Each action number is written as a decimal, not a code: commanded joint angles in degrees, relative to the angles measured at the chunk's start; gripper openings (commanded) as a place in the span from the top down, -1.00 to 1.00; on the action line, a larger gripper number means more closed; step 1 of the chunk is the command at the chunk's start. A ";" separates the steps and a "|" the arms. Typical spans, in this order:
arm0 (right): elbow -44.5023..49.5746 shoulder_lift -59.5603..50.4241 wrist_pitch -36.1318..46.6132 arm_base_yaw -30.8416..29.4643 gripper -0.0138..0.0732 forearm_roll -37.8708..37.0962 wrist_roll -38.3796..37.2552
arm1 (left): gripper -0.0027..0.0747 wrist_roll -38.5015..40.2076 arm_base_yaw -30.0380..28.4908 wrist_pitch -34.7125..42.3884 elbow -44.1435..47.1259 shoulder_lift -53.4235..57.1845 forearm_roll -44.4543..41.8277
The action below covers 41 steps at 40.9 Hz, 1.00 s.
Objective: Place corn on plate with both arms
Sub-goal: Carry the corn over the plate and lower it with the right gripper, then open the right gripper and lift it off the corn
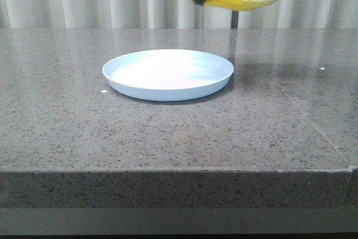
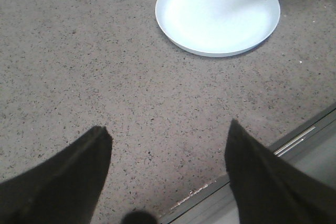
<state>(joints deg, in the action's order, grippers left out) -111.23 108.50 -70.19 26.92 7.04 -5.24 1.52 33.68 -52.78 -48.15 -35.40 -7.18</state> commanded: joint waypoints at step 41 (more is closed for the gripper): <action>-3.98 -0.34 9.57 1.80 -0.69 -0.06 1.49 | -0.26 0.63 0.38 4.26 -1.41 0.06 -0.19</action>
<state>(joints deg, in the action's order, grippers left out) -113.07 114.92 -61.20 28.82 7.58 -8.46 1.52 33.68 -52.78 -48.15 -35.40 -7.18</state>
